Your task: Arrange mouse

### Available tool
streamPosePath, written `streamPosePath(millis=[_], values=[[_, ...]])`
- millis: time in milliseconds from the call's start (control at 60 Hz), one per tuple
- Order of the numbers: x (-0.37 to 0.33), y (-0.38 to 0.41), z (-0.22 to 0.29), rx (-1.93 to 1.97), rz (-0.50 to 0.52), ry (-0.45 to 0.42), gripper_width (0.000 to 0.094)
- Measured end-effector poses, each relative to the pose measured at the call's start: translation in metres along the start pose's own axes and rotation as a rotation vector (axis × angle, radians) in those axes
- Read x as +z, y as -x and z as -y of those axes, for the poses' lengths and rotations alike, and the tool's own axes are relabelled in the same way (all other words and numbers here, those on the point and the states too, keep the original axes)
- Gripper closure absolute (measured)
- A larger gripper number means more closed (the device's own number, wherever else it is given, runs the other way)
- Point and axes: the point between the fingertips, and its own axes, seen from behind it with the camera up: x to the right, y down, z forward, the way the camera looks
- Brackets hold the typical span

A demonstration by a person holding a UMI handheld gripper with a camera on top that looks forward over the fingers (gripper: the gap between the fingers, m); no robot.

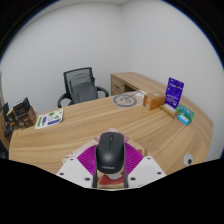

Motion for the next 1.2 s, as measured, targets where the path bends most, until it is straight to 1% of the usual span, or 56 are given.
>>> streamPosePath(millis=[117,233,300,317,400,417,467,483,583,600,617,650,667,683,700,767,833,1000,1200], values=[[0.028,0.002,-0.031,-0.009,0.024,0.036,0.0591],[0.044,0.008,-0.051,-0.038,0.037,0.049,0.0585],[0.05,0.009,-0.061,-0.054,0.037,0.054,0.0579],[0.052,0.009,-0.064,-0.056,0.038,0.058,0.0563],[0.054,0.003,-0.078,-0.056,0.018,0.081,0.0554],[0.054,0.004,-0.075,-0.049,0.022,0.065,0.0555],[0.054,0.003,-0.076,-0.048,0.027,0.061,0.0542],[0.054,0.003,-0.076,-0.047,0.028,0.061,0.0506],[0.055,0.006,-0.077,-0.038,0.045,0.069,0.0394],[0.055,0.006,-0.077,-0.036,0.047,0.072,0.0353],[0.054,0.006,-0.077,-0.032,0.049,0.077,0.0284],[0.05,0.007,-0.074,-0.021,0.058,0.083,0.0085],[0.048,0.008,-0.072,-0.016,0.064,0.081,0.006],[0.044,0.009,-0.07,-0.013,0.07,0.082,0.0091],[0.041,0.009,-0.066,-0.01,0.073,0.076,0.0101],[0.019,0.004,-0.045,-0.011,0.068,0.036,0.0063],[-0.013,0.001,-0.025,-0.023,0.071,0.012,0.0063],[-0.134,-0.009,0.018,-0.014,0.095,-0.028,0.0065],[-0.28,-0.028,0.025,-0.061,0.106,-0.06,0.0064]])
